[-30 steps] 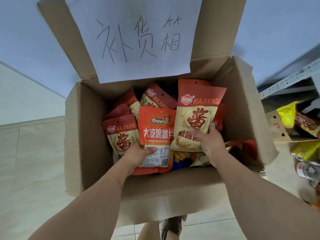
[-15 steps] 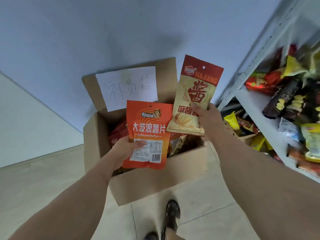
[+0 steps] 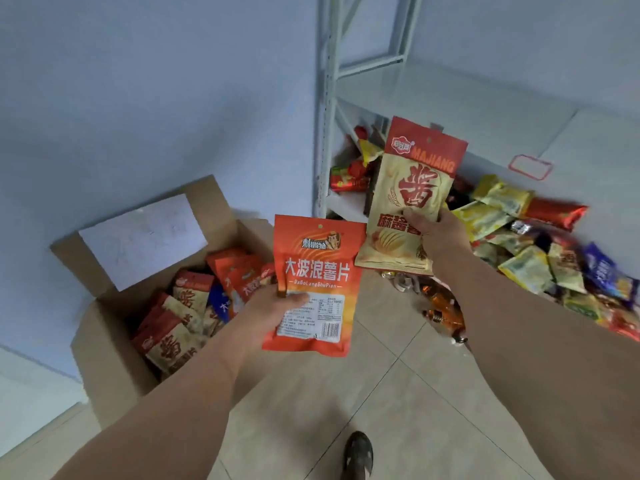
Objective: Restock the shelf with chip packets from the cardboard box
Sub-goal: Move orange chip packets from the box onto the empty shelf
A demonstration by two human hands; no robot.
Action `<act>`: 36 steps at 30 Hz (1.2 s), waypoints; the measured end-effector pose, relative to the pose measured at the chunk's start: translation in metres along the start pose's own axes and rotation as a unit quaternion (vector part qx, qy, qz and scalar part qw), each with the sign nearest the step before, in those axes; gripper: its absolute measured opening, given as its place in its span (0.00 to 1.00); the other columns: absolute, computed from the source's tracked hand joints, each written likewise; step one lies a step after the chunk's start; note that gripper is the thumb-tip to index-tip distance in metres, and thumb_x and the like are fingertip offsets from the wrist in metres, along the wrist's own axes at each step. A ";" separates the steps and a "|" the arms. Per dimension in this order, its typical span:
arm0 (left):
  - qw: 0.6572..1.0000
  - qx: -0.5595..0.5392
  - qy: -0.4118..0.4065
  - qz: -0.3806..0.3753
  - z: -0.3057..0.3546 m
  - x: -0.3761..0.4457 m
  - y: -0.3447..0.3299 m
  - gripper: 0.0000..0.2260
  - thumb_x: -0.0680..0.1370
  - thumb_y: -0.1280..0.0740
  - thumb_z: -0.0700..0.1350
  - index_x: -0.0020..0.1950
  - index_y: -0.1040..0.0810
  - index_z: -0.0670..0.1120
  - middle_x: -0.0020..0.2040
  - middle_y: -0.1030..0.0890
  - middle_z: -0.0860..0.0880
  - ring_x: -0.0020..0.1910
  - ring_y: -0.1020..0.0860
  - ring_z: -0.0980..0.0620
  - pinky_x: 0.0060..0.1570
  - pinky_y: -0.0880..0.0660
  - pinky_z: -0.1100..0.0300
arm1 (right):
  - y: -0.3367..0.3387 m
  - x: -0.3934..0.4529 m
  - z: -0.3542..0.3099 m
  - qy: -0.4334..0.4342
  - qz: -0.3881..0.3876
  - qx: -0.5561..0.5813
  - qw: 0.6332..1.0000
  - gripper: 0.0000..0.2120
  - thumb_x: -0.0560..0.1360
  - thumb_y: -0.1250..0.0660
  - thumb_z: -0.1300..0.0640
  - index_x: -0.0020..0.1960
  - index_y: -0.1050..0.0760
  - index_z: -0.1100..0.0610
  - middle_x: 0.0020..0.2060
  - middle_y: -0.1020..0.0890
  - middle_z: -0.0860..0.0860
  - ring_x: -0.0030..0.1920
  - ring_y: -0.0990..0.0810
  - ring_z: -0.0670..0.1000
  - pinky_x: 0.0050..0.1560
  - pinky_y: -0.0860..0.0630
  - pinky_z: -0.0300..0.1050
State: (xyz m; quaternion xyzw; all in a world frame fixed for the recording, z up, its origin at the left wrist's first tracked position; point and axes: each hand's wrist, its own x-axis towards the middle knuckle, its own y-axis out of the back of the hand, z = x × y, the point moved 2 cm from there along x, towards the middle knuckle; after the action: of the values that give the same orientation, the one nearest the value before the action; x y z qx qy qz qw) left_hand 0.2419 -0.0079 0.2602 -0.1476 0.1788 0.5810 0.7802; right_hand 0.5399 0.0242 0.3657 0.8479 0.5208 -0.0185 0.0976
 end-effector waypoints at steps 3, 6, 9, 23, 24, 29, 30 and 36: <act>0.999 0.020 -0.011 -0.033 0.019 0.004 -0.049 0.13 0.75 0.25 0.42 0.59 0.16 0.45 0.55 0.13 0.44 0.53 0.14 0.43 0.61 0.22 0.43 | 0.065 -0.003 -0.009 0.007 0.048 0.005 0.999 0.09 0.72 0.23 0.49 0.46 0.23 0.47 0.44 0.15 0.45 0.46 0.15 0.52 0.49 0.18 0.51; 0.996 0.037 -0.028 -0.077 0.043 0.020 -0.102 0.13 0.76 0.26 0.42 0.60 0.17 0.45 0.57 0.14 0.44 0.55 0.15 0.43 0.61 0.22 0.43 | 0.125 0.009 -0.016 0.010 0.084 0.018 0.996 0.10 0.72 0.23 0.48 0.49 0.22 0.48 0.45 0.14 0.47 0.45 0.14 0.53 0.51 0.17 0.54; 0.993 0.053 -0.053 -0.087 0.068 0.050 -0.157 0.12 0.75 0.25 0.42 0.58 0.16 0.49 0.56 0.14 0.45 0.55 0.15 0.42 0.61 0.22 0.41 | 0.186 0.033 -0.024 0.021 0.111 0.029 0.993 0.12 0.73 0.24 0.49 0.53 0.21 0.51 0.46 0.14 0.47 0.45 0.14 0.52 0.49 0.16 0.53; 0.974 0.108 -0.108 -0.167 0.214 0.207 -0.429 0.15 0.72 0.23 0.51 0.58 0.15 0.51 0.56 0.14 0.47 0.57 0.16 0.42 0.64 0.25 0.39 | 0.447 0.219 -0.065 0.046 0.194 0.033 0.979 0.12 0.74 0.25 0.50 0.55 0.21 0.52 0.45 0.14 0.47 0.44 0.14 0.50 0.42 0.18 0.47; 0.973 0.114 -0.109 -0.170 0.225 0.217 -0.444 0.14 0.72 0.23 0.51 0.57 0.15 0.51 0.56 0.13 0.47 0.57 0.16 0.42 0.64 0.25 0.39 | 0.460 0.233 -0.065 0.042 0.197 0.036 0.979 0.13 0.74 0.25 0.50 0.55 0.22 0.53 0.46 0.14 0.47 0.44 0.14 0.50 0.41 0.18 0.46; 0.972 0.118 -0.131 -0.153 0.282 0.288 -0.515 0.10 0.74 0.24 0.47 0.54 0.15 0.50 0.52 0.12 0.49 0.54 0.15 0.43 0.63 0.23 0.39 | 0.514 0.314 -0.067 0.034 0.221 0.032 0.974 0.13 0.74 0.25 0.49 0.55 0.22 0.53 0.46 0.14 0.48 0.45 0.14 0.52 0.43 0.17 0.49; 0.971 0.120 -0.137 -0.155 0.293 0.303 -0.529 0.10 0.74 0.24 0.47 0.55 0.15 0.50 0.52 0.12 0.49 0.54 0.15 0.44 0.62 0.23 0.40 | 0.523 0.331 -0.067 0.035 0.228 0.028 0.973 0.13 0.75 0.25 0.49 0.56 0.22 0.53 0.46 0.14 0.48 0.44 0.14 0.52 0.42 0.18 0.48; 0.959 0.137 -0.153 -0.197 0.360 0.386 -0.603 0.11 0.76 0.26 0.46 0.57 0.16 0.48 0.52 0.12 0.48 0.51 0.14 0.45 0.61 0.21 0.43 | 0.572 0.427 -0.072 0.032 0.253 0.020 0.967 0.10 0.75 0.26 0.50 0.53 0.21 0.50 0.47 0.14 0.48 0.45 0.14 0.52 0.46 0.16 0.52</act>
State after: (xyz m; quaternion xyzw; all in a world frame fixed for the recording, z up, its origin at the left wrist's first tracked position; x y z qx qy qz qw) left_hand 0.9602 0.3103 0.4212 0.0186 0.1025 0.4016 0.9099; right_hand 1.2372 0.1621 0.4631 0.9540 0.2915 0.0234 0.0657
